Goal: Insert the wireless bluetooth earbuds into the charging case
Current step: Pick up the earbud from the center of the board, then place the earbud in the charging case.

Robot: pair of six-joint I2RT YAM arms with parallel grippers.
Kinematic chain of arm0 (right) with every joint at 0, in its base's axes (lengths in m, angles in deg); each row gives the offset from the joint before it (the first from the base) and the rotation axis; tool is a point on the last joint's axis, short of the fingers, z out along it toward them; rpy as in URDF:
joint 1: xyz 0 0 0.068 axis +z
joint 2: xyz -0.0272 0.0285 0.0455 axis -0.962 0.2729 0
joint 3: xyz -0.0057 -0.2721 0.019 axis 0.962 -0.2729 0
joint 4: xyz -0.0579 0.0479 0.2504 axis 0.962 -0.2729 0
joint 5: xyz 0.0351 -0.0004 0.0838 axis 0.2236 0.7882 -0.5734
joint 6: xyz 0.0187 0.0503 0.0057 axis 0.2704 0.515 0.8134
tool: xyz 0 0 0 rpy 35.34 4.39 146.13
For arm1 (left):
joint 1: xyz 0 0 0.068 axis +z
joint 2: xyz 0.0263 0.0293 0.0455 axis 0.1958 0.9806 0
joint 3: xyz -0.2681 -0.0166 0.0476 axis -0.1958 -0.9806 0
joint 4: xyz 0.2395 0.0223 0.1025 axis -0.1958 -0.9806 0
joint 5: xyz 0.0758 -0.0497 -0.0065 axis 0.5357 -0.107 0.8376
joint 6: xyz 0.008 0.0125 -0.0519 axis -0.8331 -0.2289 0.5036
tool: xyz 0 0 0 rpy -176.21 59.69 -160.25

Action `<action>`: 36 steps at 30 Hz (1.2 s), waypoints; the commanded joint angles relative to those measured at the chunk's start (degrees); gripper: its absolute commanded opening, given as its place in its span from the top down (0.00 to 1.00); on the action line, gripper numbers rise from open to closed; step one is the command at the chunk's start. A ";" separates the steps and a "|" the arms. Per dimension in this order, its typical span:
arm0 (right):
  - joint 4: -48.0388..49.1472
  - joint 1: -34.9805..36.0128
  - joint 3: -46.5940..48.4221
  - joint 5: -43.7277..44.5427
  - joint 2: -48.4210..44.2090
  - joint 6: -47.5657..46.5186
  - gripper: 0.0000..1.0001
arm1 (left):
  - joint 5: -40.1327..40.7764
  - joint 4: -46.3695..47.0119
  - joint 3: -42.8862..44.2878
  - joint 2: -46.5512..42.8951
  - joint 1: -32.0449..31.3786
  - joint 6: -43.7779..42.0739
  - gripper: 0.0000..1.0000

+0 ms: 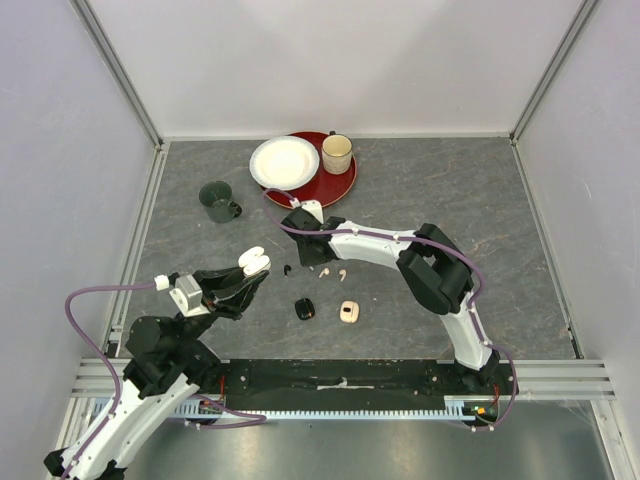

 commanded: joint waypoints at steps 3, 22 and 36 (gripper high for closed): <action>4.01 0.00 -4.09 -1.02 -10.15 1.34 0.94 | 1.76 0.72 1.63 -3.70 0.00 -0.21 0.98; 41.81 1.41 -38.37 4.61 -52.70 10.67 1.00 | 4.75 8.98 -2.94 -2.47 0.00 3.84 0.98; 63.96 10.01 -41.28 3.21 -60.71 -3.04 1.00 | 0.98 17.15 -4.79 5.09 0.00 4.28 0.98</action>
